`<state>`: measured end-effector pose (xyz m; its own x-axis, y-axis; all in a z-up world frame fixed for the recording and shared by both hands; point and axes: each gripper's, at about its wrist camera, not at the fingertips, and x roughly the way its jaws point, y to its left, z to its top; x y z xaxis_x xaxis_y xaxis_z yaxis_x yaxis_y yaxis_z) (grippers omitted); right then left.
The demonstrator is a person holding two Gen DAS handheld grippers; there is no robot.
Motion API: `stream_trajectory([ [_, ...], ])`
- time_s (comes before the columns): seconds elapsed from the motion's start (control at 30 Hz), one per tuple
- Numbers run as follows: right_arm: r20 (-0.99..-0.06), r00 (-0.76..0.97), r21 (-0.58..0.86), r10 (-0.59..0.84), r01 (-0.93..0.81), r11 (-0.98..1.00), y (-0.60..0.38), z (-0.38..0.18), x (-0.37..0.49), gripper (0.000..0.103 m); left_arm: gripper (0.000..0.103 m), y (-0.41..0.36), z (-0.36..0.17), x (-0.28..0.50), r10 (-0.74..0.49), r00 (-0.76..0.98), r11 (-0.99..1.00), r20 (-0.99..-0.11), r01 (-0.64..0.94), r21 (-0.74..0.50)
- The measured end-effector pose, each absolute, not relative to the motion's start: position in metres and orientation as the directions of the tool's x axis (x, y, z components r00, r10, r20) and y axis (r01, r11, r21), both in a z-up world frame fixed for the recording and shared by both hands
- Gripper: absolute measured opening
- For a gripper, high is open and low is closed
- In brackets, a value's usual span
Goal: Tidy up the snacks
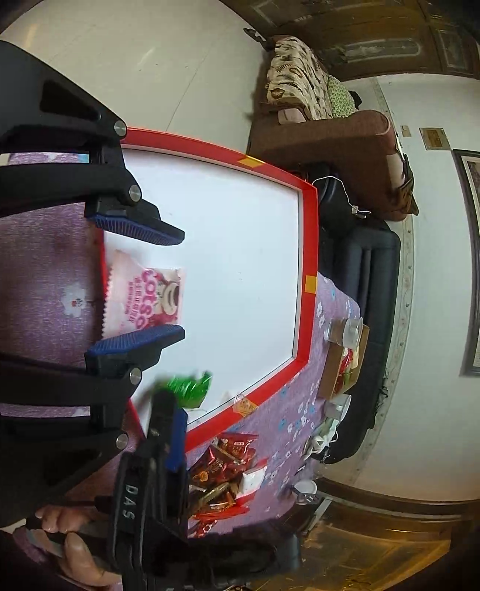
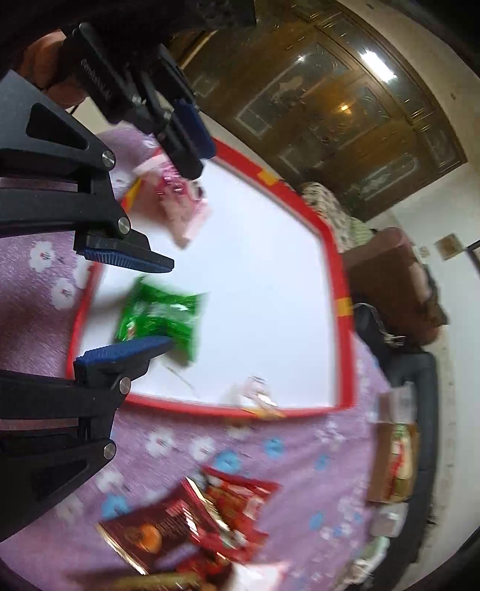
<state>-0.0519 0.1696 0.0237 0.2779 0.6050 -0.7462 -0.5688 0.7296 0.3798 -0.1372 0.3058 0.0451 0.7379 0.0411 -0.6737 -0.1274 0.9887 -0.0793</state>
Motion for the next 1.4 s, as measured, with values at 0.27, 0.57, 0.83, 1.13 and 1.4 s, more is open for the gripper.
stream_trajectory([
  [0.27, -0.778, 0.136, 0.441, 0.614, -0.577, 0.687, 0.171, 0.020, -0.063, 0.038, 0.043, 0.308, 0.048, -0.157, 0.026, 0.735, 0.984, -0.677, -0.139, -0.112],
  [0.57, -0.777, 0.072, 0.448, 0.625, -0.635, 0.630, 0.138, 0.033, -0.103, 0.045, 0.053, 0.284, 0.053, -0.171, 0.004, 0.731, 0.991, -0.683, -0.096, -0.097],
  [0.83, -0.747, 0.083, 0.439, 0.660, -0.683, 0.583, 0.101, 0.042, -0.144, 0.045, 0.053, 0.256, 0.061, -0.174, -0.017, 0.735, 0.997, -0.677, -0.039, -0.067],
  [1.13, -0.654, 0.379, 0.467, 0.655, -0.478, 0.744, -0.034, 0.075, -0.103, 0.054, 0.058, 0.206, 0.066, -0.161, -0.095, 0.721, 0.995, -0.686, 0.078, -0.056],
  [1.4, -0.767, 0.550, 0.336, 0.329, -0.091, 0.937, -0.157, 0.040, -0.031, 0.056, 0.058, 0.133, 0.069, -0.135, -0.215, 0.682, 0.967, -0.699, 0.249, -0.054],
])
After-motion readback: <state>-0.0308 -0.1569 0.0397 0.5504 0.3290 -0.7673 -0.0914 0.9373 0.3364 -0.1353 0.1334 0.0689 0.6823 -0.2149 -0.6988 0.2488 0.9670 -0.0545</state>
